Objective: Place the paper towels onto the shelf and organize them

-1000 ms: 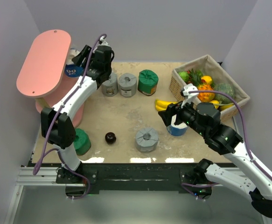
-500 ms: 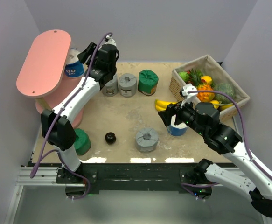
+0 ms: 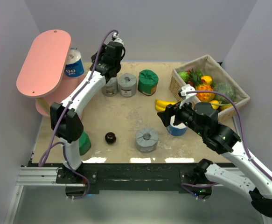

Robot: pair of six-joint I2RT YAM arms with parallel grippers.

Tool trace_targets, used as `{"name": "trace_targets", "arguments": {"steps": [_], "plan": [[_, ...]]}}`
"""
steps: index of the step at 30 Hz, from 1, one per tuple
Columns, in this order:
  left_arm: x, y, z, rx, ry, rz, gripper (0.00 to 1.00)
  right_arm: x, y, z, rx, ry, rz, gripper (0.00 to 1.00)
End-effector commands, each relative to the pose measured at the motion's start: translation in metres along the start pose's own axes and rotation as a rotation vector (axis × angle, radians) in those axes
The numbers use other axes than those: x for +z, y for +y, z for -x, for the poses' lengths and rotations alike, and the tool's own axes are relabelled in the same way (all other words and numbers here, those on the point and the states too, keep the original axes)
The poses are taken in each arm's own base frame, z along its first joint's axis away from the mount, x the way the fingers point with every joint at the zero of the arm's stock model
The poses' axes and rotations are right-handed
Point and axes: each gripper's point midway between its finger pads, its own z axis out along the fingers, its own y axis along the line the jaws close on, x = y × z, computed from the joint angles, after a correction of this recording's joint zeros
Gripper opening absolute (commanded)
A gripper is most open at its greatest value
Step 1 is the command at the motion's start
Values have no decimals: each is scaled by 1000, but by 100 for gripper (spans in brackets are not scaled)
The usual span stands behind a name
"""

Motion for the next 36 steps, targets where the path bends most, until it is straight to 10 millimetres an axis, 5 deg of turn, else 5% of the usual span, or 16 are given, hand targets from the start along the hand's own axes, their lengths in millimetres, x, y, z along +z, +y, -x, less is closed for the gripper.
{"name": "trace_targets", "arguments": {"steps": [1, 14, 36], "plan": [[29, 8, -19, -26, 71, 26, 24, -2, 1, 10, 0, -46, 8, 78], [77, 29, -59, 43, 201, 203, 22, -2, 1, 11, -1, -46, 8, 78], [79, 62, -84, 25, 265, 303, 22, -2, 3, 14, 1, -46, 13, 78]]}}
